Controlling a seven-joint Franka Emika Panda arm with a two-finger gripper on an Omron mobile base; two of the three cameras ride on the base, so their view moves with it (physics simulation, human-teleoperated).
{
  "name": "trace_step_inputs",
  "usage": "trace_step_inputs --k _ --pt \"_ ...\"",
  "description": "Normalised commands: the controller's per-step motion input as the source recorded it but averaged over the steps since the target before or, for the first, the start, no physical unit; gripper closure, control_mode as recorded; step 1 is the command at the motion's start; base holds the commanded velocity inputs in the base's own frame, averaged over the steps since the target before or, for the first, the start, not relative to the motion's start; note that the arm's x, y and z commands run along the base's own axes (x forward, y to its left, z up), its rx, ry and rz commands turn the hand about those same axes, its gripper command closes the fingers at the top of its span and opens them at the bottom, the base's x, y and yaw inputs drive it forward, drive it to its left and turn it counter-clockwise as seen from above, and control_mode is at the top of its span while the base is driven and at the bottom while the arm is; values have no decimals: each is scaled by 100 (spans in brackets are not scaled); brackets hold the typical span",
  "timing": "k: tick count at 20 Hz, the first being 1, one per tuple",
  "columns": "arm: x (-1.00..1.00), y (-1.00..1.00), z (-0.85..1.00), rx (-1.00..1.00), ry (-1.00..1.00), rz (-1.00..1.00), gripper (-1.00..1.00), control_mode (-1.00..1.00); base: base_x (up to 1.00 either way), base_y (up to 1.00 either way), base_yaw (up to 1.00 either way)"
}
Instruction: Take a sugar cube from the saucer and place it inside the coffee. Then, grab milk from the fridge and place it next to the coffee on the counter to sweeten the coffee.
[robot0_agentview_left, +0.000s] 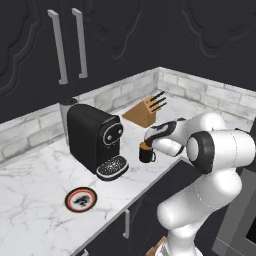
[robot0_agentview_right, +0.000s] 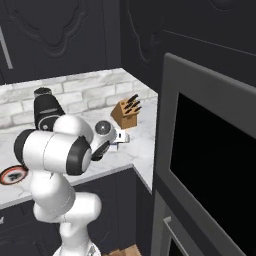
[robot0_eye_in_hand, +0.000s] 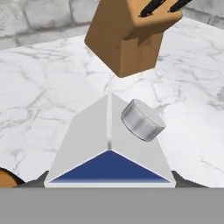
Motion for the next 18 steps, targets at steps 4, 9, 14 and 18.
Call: trace_step_inputs --k 4,9,14,18 --pt "16 0 -15 2 -7 0 100 -100 0 0 0" --pt "19 0 -3 2 -8 0 100 -100 0 0 0" --pt "11 -4 -3 0 -4 0 -100 -100 0 0 0" --pt "0 0 0 0 0 -1 -100 -100 0 0 0"
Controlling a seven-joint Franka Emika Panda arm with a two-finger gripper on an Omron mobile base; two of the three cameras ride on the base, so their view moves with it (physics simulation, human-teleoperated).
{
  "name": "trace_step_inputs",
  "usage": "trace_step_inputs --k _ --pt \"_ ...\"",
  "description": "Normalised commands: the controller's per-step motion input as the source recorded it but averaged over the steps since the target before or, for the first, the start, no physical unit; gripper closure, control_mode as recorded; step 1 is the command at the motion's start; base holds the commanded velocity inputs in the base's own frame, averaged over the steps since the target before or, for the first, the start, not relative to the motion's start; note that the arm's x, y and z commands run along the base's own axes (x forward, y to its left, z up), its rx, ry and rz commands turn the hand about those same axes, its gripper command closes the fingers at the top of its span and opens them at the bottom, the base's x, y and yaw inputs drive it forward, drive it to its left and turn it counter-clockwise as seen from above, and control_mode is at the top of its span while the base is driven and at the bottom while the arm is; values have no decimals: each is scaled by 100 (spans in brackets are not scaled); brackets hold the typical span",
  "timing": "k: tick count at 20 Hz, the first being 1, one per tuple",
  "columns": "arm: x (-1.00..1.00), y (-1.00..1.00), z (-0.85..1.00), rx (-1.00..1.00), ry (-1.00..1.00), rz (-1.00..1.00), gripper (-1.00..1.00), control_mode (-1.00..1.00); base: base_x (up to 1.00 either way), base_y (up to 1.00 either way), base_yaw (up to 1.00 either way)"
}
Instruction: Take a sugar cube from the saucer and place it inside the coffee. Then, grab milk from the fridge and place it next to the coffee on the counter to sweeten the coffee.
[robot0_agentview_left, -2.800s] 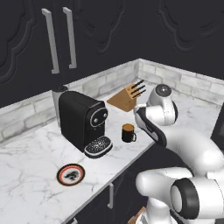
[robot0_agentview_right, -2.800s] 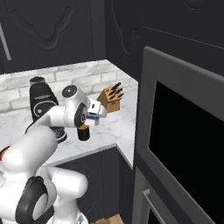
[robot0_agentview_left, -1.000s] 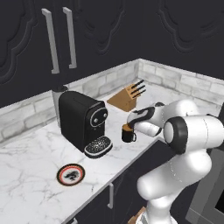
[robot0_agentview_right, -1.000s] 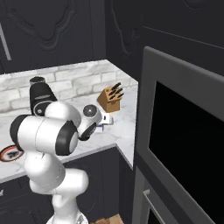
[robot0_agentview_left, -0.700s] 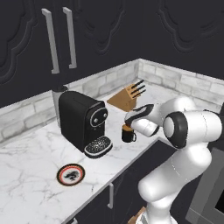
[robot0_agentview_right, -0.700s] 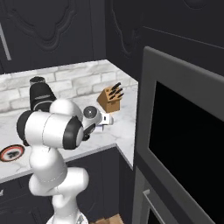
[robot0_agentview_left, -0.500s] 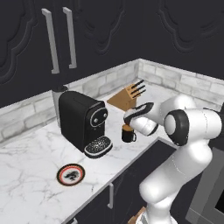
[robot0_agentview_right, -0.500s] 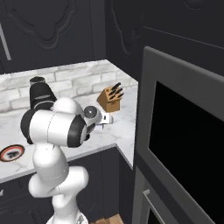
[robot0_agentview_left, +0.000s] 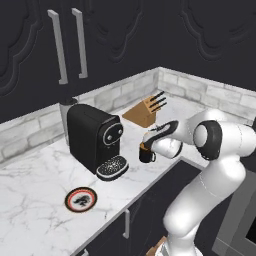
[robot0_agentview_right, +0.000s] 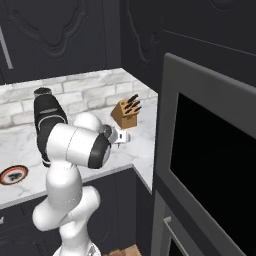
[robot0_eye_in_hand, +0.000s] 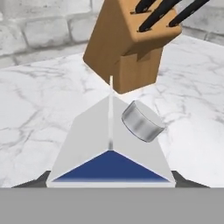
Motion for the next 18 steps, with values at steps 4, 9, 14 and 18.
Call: trace_step_inputs --k 4,9,14,18 --pt "-6 0 17 0 0 -5 -100 -100 0 0 0" --pt "-9 0 59 0 -2 -13 -100 -100 0 0 0" --pt "-19 3 97 0 -4 -22 -100 -100 0 0 0" --pt "4 12 81 -1 0 -25 -100 -100 0 0 0"
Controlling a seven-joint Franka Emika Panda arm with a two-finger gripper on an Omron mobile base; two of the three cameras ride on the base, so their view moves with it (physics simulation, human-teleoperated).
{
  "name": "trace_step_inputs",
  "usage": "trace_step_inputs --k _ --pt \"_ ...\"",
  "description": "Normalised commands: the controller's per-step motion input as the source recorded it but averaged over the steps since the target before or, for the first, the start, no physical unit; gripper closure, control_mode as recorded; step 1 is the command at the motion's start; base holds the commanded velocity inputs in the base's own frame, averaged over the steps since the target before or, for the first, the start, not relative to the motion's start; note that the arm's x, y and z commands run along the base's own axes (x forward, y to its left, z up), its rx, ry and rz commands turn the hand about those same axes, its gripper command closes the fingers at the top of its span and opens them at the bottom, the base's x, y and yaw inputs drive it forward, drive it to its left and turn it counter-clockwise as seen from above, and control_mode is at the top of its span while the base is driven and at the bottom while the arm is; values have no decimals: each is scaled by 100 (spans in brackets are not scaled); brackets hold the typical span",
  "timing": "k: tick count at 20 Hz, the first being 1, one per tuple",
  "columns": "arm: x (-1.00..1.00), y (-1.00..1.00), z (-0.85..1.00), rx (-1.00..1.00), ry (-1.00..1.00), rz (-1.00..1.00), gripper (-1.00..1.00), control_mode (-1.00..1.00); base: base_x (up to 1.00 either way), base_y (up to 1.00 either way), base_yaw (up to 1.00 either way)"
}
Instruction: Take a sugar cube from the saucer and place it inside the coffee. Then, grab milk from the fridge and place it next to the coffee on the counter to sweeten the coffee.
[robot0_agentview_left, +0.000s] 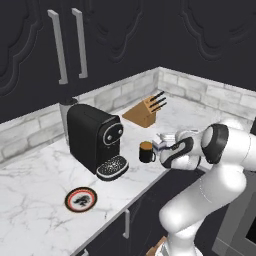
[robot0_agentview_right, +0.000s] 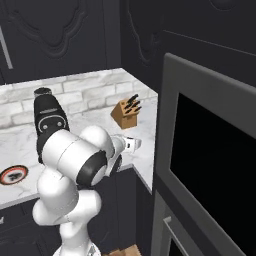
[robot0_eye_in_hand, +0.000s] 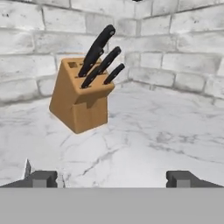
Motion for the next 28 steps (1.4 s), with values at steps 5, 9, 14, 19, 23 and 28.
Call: trace_step_inputs --k 5,9,14,19,23,28 --pt "16 36 66 -1 0 -15 -100 -100 0 0 0" --pt "-55 18 100 3 0 -16 -100 -100 0 0 0" --pt "-98 17 100 3 0 -11 -100 -100 0 0 0" --pt "-100 32 100 0 -11 -1 -100 -100 0 0 0" --pt "-95 51 100 -2 -22 0 -100 -100 0 0 0" --pt "-34 39 41 -15 -20 2 -100 -100 0 0 0"
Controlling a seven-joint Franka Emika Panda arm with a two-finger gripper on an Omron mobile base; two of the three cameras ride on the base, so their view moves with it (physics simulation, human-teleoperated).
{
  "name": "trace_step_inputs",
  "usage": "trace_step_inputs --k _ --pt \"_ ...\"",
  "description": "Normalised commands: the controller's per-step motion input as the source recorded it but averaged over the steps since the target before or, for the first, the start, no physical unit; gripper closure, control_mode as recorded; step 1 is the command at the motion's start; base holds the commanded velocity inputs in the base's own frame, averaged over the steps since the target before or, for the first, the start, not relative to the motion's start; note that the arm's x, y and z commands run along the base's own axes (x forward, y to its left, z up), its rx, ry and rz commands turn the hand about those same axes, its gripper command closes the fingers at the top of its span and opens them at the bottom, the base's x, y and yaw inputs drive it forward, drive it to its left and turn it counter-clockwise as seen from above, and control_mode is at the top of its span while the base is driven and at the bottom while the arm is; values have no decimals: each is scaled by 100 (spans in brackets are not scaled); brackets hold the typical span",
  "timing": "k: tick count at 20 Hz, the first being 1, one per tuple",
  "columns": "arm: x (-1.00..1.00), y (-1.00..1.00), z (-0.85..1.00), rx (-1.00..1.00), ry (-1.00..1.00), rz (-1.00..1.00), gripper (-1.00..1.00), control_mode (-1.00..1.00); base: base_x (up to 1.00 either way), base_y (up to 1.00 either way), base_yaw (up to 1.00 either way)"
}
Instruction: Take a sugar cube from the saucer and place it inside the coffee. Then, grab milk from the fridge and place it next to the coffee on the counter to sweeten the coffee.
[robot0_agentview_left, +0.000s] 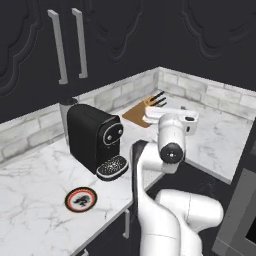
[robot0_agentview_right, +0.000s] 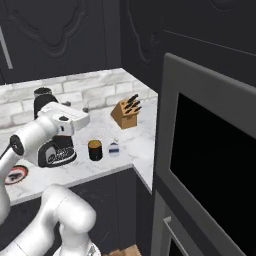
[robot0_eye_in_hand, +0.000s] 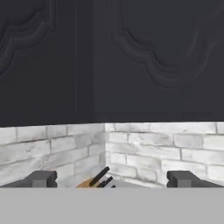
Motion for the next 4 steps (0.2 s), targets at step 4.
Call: trace_step_inputs --k 4 --pt "0 0 0 0 0 0 -100 -100 0 0 0"
